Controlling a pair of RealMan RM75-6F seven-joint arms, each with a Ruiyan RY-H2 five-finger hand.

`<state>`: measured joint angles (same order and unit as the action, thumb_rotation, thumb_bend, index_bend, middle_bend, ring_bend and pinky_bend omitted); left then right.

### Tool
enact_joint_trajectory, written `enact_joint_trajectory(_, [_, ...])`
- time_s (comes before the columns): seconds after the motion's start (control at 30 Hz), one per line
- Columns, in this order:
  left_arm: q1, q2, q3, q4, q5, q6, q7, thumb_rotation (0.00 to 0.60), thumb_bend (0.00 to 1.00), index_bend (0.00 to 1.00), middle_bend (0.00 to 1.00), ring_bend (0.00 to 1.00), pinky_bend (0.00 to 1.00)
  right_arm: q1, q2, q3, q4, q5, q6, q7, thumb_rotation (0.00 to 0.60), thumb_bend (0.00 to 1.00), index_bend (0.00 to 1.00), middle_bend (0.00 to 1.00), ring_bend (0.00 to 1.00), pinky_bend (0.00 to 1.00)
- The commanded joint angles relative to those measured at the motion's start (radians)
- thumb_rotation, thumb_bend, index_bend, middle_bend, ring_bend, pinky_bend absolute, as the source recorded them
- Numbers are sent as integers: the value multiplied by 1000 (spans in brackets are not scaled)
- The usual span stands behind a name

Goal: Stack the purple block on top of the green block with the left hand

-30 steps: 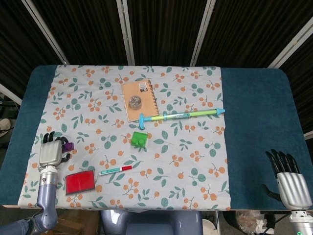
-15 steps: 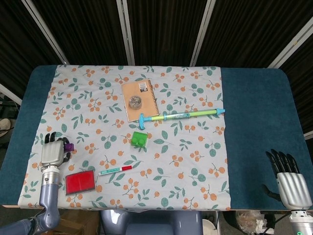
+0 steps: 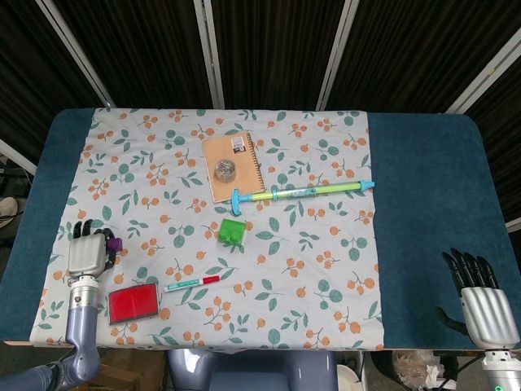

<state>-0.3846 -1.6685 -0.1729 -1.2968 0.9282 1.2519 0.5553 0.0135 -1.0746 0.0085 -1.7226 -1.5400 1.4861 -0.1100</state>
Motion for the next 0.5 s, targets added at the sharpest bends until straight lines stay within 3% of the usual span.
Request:
enact_joint_trajectory(0.03, [0, -2, 4, -2, 5, 1, 7, 600, 459, 408, 410, 92, 75, -1, 1, 0, -1, 1, 0, 0, 600, 221, 0, 64, 0, 0])
enact_joint_trajectory(0.3, [-8, 8, 0, -33, 26, 16, 29, 600, 480, 427, 424, 99, 75, -2, 5, -2, -1, 0, 2, 8, 600, 221, 0, 64, 0, 0])
enact_joint_trajectory(0.5, [-30, 62, -21, -119, 36, 15, 66, 600, 483, 428, 422, 99, 75, -2, 5, -2, -2, -2, 3, 9, 600, 222, 0, 64, 0, 0])
